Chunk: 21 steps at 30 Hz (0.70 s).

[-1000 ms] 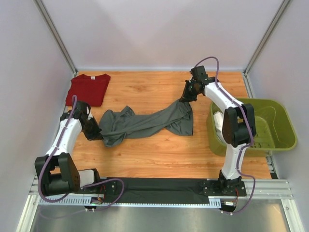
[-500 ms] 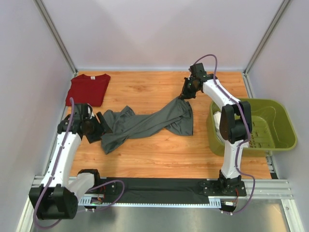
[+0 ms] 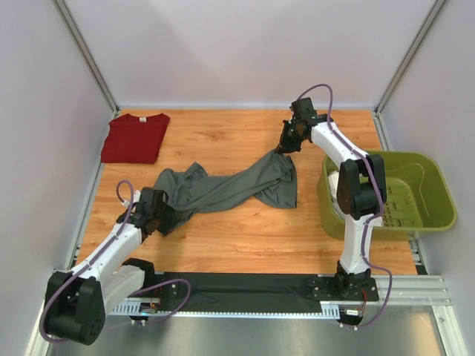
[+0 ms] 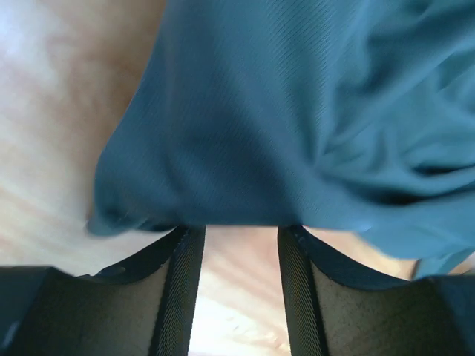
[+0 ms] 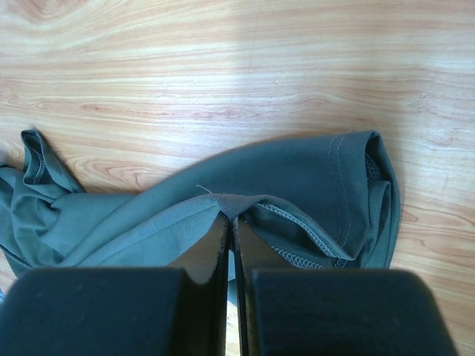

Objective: Fold and stack the t-shirts
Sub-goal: Flatten the tshirt out

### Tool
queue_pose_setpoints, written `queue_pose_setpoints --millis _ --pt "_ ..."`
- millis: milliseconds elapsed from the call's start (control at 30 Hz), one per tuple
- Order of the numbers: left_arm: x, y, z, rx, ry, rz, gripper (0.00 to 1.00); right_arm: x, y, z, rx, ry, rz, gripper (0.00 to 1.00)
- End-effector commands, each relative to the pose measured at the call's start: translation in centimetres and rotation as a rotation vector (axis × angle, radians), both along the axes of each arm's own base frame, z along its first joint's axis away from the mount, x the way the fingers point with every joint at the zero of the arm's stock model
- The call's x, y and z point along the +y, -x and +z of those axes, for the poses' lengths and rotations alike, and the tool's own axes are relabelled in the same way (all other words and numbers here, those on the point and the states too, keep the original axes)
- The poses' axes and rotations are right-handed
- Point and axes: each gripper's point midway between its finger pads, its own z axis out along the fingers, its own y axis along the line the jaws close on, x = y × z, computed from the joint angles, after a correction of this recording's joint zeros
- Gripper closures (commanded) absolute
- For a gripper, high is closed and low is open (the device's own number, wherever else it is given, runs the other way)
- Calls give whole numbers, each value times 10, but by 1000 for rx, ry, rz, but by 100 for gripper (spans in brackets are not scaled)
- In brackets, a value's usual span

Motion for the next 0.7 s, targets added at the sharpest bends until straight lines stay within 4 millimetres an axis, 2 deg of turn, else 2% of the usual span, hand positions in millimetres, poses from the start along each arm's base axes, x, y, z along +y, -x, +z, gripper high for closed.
queue_pose_setpoints --millis 0,167,367,500,567,667 --pt "4 -43 16 -148 19 132 50 -1 -8 4 -30 12 9 100" --pt "2 -57 19 -152 -5 112 53 0 -10 3 -28 11 8 100" --pt "1 -58 2 -105 -20 92 52 -2 -10 -3 -14 23 6 100" --pt "3 -60 -3 -133 -39 82 49 -2 -10 -4 -10 21 4 100" --pt "5 -64 0 -163 -45 86 50 -2 -9 -6 -3 26 3 100" --pt "7 -66 -1 -174 -54 93 64 -3 -8 -8 2 26 0 100"
